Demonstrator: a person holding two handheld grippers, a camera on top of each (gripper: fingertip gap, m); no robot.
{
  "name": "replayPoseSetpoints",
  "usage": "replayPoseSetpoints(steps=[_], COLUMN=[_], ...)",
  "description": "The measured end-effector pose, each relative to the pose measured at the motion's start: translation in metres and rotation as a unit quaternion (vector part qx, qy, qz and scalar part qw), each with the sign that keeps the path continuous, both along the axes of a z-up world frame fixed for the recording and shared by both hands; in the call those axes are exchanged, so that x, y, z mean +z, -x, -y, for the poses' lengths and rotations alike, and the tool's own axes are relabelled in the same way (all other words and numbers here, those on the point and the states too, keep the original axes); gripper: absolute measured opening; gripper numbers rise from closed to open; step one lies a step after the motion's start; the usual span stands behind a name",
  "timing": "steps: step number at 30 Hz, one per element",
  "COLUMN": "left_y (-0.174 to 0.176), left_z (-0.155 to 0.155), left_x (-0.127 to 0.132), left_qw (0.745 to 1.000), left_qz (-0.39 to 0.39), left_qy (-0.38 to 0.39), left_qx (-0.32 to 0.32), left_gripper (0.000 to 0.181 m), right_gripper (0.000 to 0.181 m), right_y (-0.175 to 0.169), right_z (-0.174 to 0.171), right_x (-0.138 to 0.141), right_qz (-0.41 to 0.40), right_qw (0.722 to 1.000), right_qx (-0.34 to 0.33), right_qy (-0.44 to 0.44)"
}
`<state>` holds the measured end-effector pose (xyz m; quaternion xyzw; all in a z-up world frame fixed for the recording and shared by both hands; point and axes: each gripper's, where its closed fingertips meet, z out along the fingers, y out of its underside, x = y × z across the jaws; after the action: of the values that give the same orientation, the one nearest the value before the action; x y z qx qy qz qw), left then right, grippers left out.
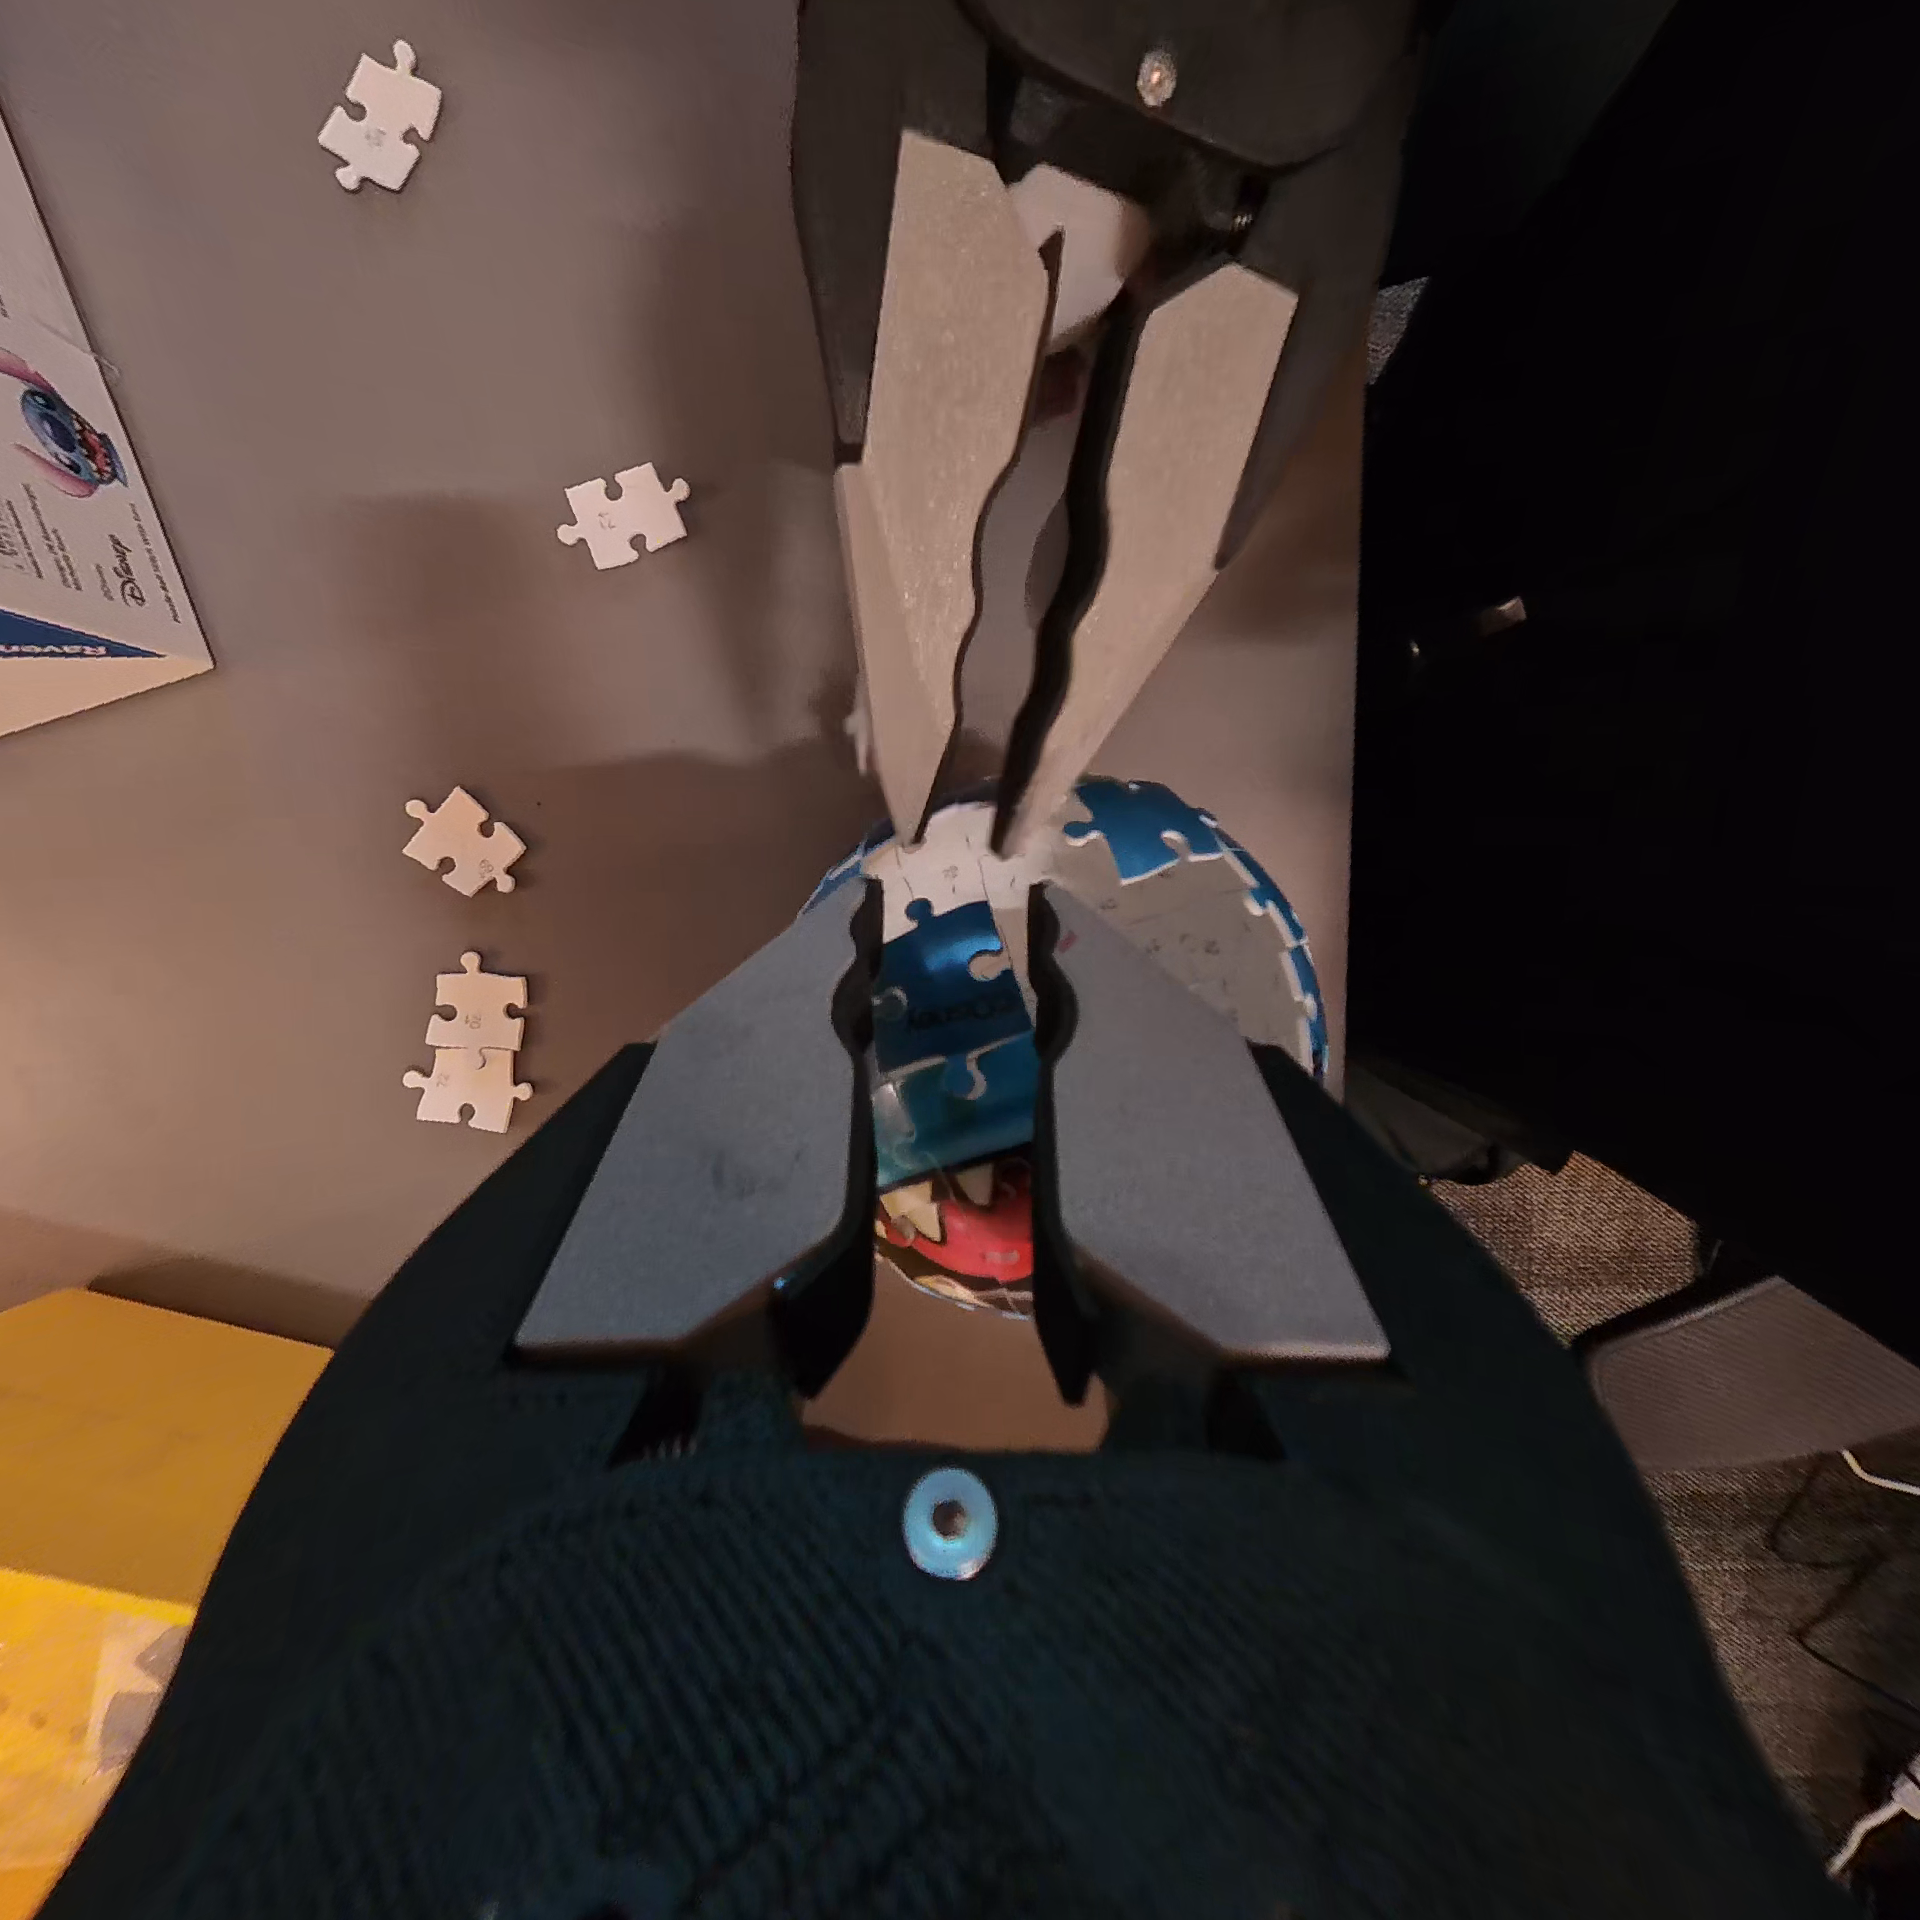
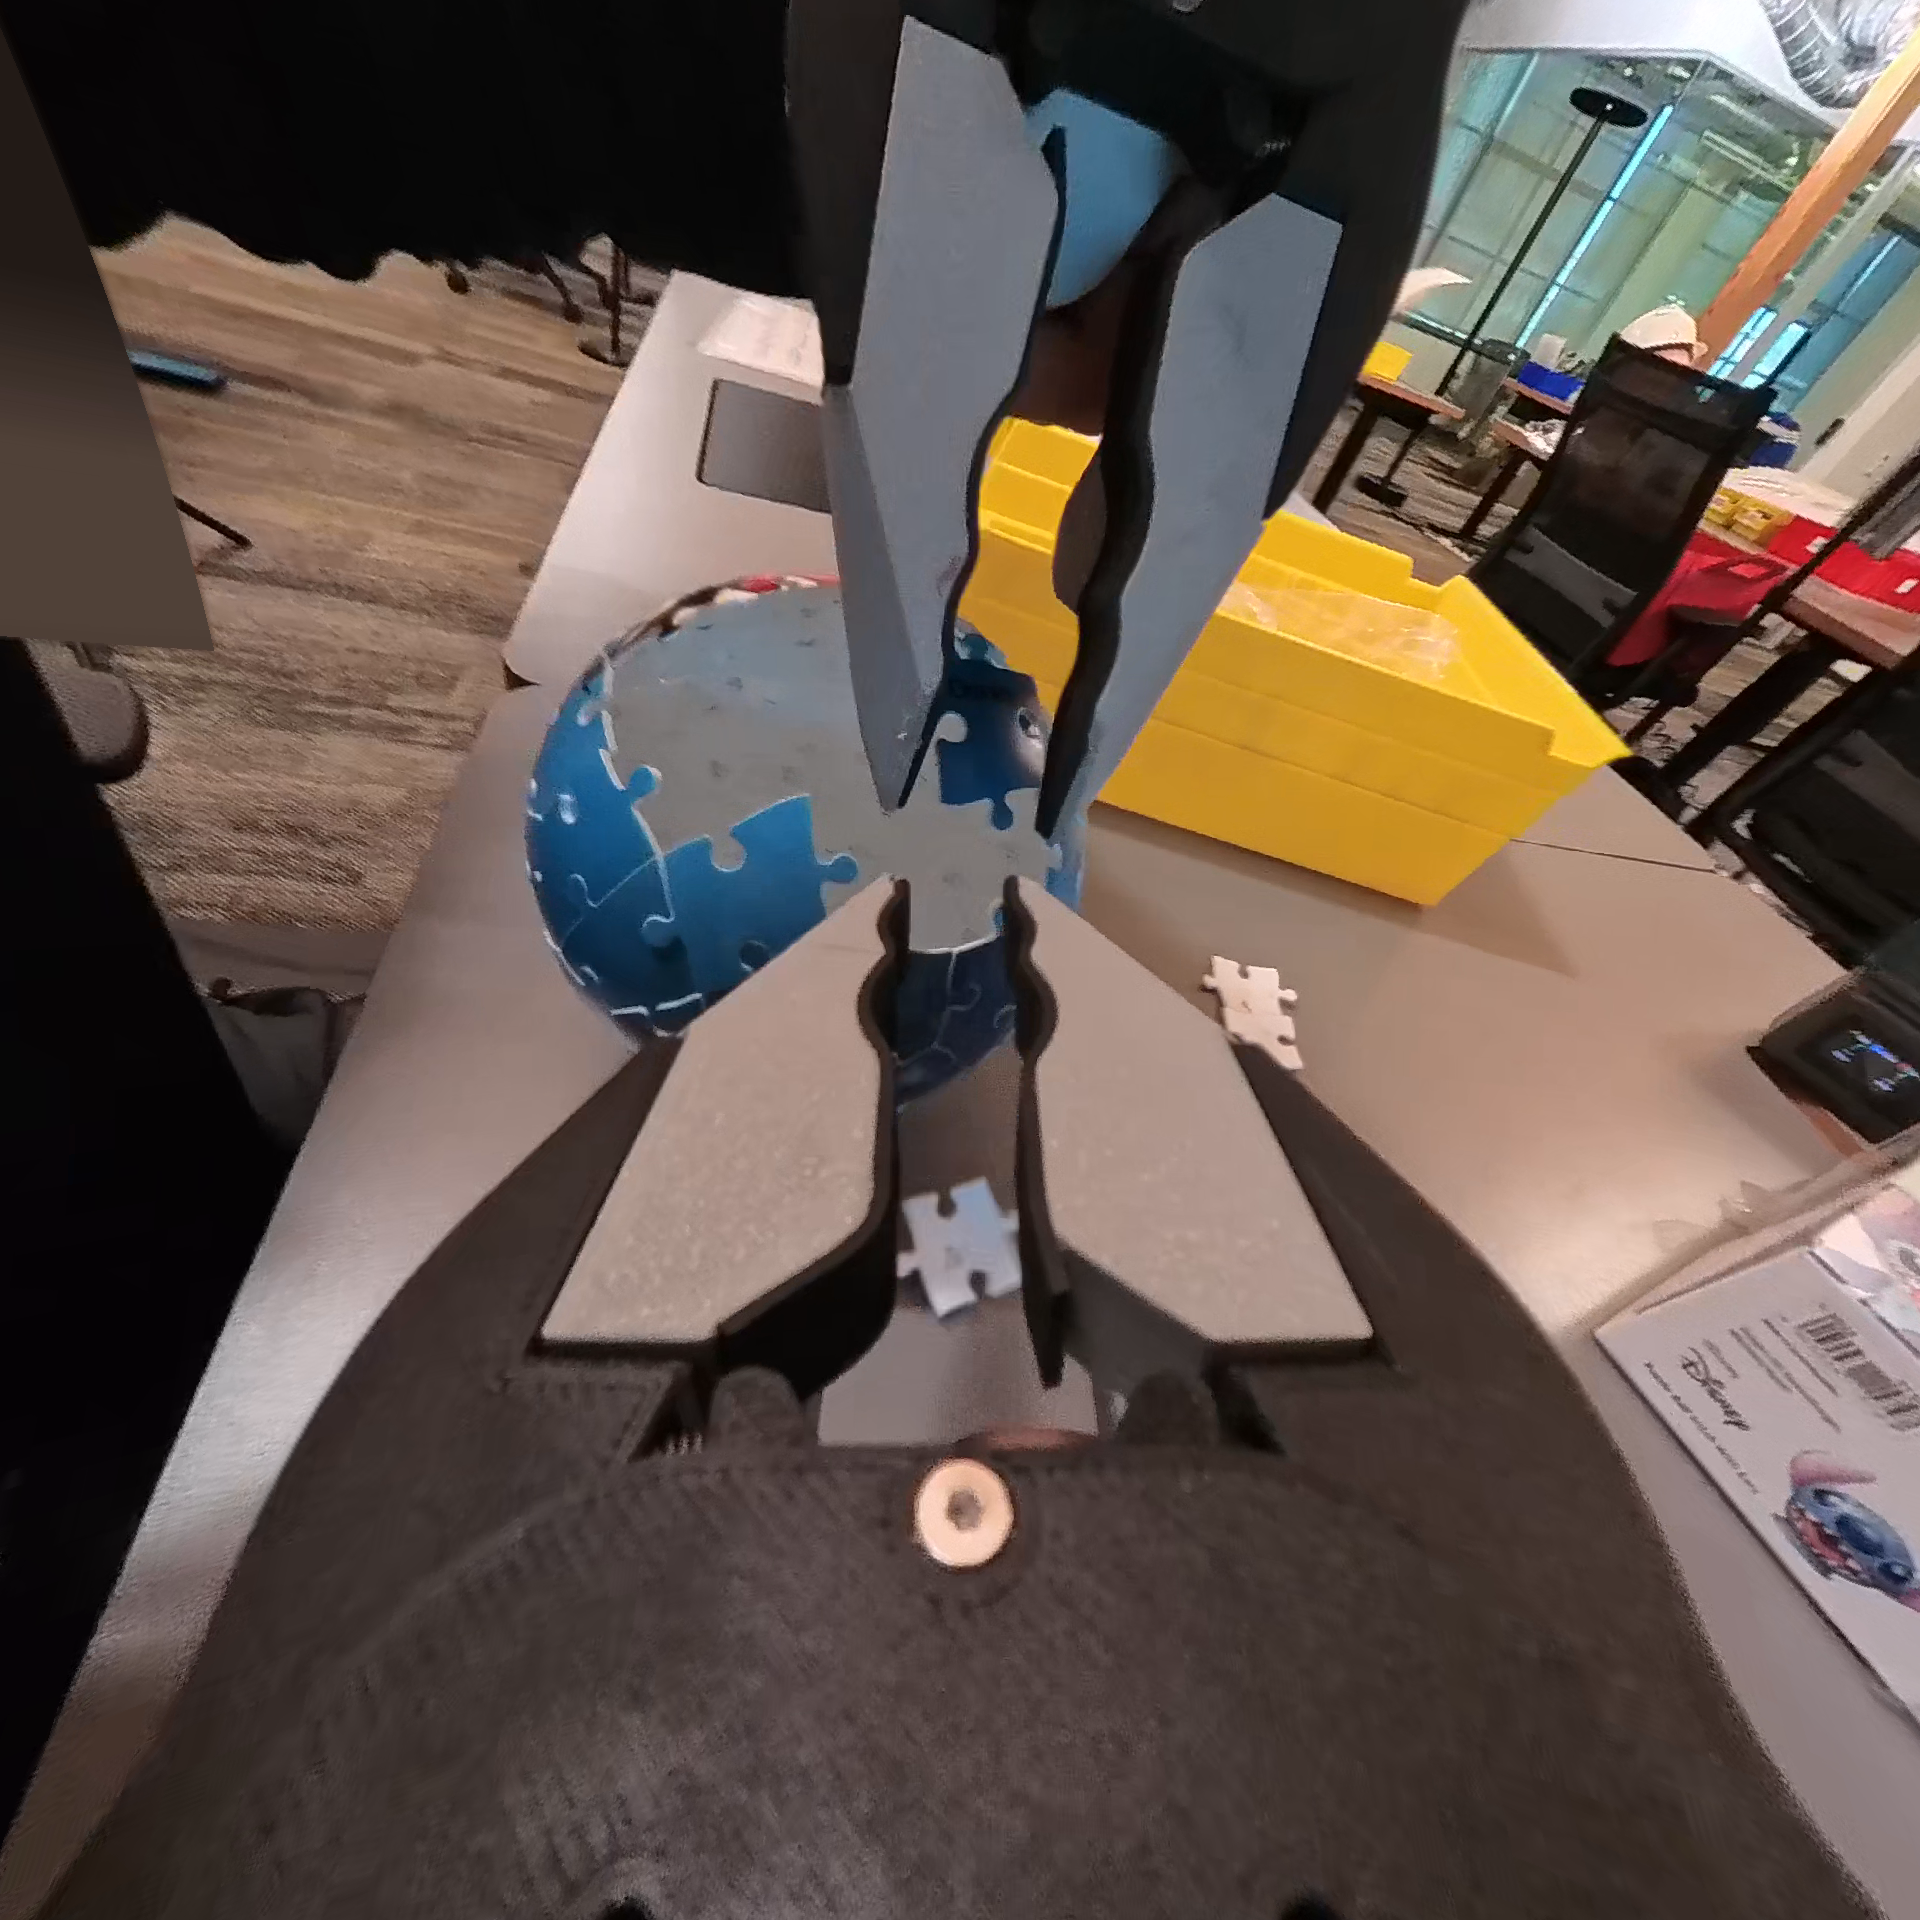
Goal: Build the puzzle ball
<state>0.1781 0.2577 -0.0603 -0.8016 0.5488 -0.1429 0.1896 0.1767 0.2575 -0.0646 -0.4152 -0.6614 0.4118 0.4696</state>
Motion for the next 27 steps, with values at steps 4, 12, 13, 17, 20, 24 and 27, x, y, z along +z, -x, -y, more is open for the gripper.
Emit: replayPoseSetpoints(steps=[4,12,13,17,20,24,27], left_y=[-0.002,0.020,0.025,0.032,0.038,0.043,0.042], left_z=[-0.001,0.005,0.007,0.018,0.016,0.013,0.012], left_x=[0.004,0.053,0.058,0.057,0.048,0.042,0.041], left_qw=[1.000,0.995,0.992,0.983,0.976,0.966,0.962], left_qz=[0.006,0.042,0.052,0.093,0.116,0.153,0.177], left_qy=[-0.007,-0.072,-0.085,-0.111,-0.119,-0.125,-0.129], left_qx=[0.001,0.058,0.074,0.112,0.142,0.165,0.161], left_gripper=[0.025,0.030,0.030,0.028,0.029,0.029,0.027], right_gripper=[0.007,0.020,0.022,0.027,0.026,0.028,0.028], right_y=[-0.004,-0.024,-0.024,-0.018,-0.006,0.009,0.014], right_z=[-0.006,-0.031,-0.027,-0.002,0.003,0.011,0.016], right_x=[0.010,0.029,0.029,0.028,0.029,0.027,0.024], right_qz=[-0.022,-0.036,-0.034,-0.005,0.004,0.023,0.031], right_qw=[0.999,0.996,0.997,0.998,0.998,0.995,0.989], right_qx=[-0.011,-0.006,0.004,0.062,0.060,0.068,0.076], right_qy=[-0.028,0.079,0.076,0.027,-0.021,-0.072,-0.124])
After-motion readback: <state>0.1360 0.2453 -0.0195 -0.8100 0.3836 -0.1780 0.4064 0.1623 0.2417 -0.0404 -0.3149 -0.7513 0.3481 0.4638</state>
